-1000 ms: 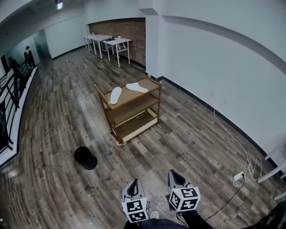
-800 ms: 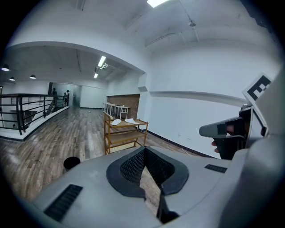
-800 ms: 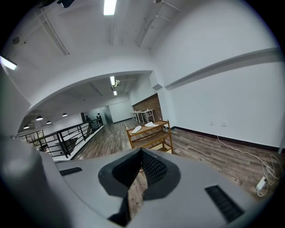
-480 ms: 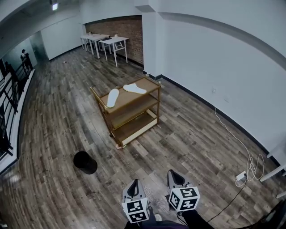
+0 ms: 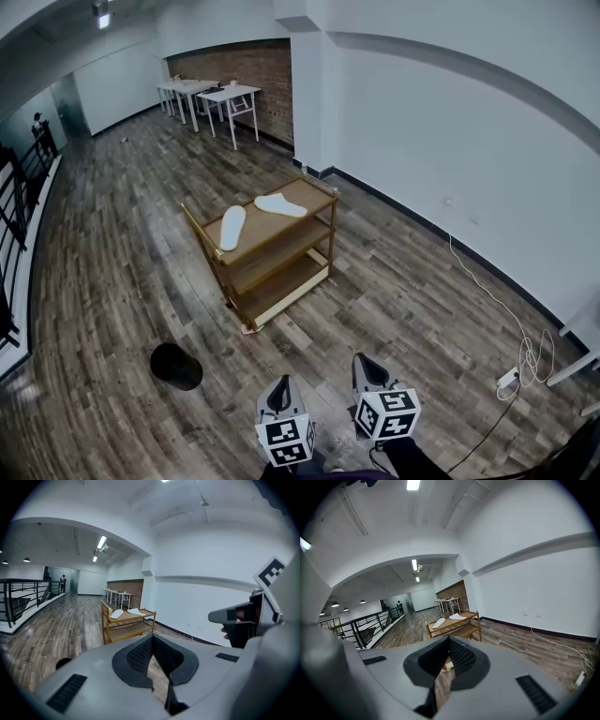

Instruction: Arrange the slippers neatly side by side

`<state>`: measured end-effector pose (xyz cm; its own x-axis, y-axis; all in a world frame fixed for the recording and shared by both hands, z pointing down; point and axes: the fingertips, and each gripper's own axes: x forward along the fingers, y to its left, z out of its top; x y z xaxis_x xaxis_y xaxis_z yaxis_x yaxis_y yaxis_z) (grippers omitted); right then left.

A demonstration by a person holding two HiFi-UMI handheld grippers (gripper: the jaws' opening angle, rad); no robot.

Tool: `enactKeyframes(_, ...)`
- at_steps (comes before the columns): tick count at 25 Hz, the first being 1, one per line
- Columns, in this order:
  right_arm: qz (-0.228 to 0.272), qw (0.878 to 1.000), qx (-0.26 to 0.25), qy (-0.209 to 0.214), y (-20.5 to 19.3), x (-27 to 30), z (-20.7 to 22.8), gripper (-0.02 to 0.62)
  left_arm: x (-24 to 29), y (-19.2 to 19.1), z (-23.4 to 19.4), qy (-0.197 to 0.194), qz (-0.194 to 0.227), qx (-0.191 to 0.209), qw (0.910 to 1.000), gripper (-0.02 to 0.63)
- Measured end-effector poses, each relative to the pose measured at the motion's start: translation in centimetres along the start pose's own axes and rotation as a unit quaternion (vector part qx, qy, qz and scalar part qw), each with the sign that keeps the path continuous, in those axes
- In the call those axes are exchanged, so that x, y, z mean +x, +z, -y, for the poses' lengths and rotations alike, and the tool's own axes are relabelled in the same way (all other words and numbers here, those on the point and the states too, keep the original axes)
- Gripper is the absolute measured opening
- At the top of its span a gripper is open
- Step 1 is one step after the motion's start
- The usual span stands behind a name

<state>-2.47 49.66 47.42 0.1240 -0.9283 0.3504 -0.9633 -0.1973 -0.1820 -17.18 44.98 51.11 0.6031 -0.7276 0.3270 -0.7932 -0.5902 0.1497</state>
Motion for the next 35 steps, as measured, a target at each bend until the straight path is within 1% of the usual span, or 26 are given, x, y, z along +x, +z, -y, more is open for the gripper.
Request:
enactKeyframes(4, -0.002, 1.000, 0.002, -0.006, 0.8, 3.1, -0.4, -0.002, 2.6, 1.1, -1.7, -0.007, 0.000, 0.003, 1.0000, 0.000)
enactKeyframes(9, -0.003, 1.000, -0.001, -0.009, 1.7, 6.0, -1.7, -0.002, 4.7, 2.1, -4.2, -0.008, -0.003, -0.001, 1.0000, 0.000)
enactKeyframes(14, -0.015, 1.000, -0.002, -0.019, 1.3, 7.0, -1.6, -0.002, 6.0, 1.7, -4.5, -0.016, -0.015, -0.008, 0.9997, 0.000)
enactKeyframes(20, -0.020, 0.999, 0.003, -0.031, 1.4, 8.0, -0.1, -0.002, 7.9, 1.3, -4.0, -0.024, -0.024, -0.006, 0.9994, 0.000)
enactKeyframes(25, -0.025, 0.999, 0.007, -0.025, 2.2, 10.6, 1.8, -0.002, 10.6, 1.9, -3.5, -0.016, -0.030, -0.004, 0.9994, 0.000)
enactKeyframes(30, -0.025, 1.000, 0.007, -0.012, 4.1, 14.3, 3.7, -0.002, 14.7, 3.6, -3.5, -0.004, -0.028, 0.002, 0.9996, 0.000)
enactKeyframes(35, -0.021, 1.000, 0.006, -0.008, 6.7, 18.2, 7.2, -0.002, 20.0, 6.3, -2.1, 0.000, -0.019, 0.003, 0.9998, 0.000)
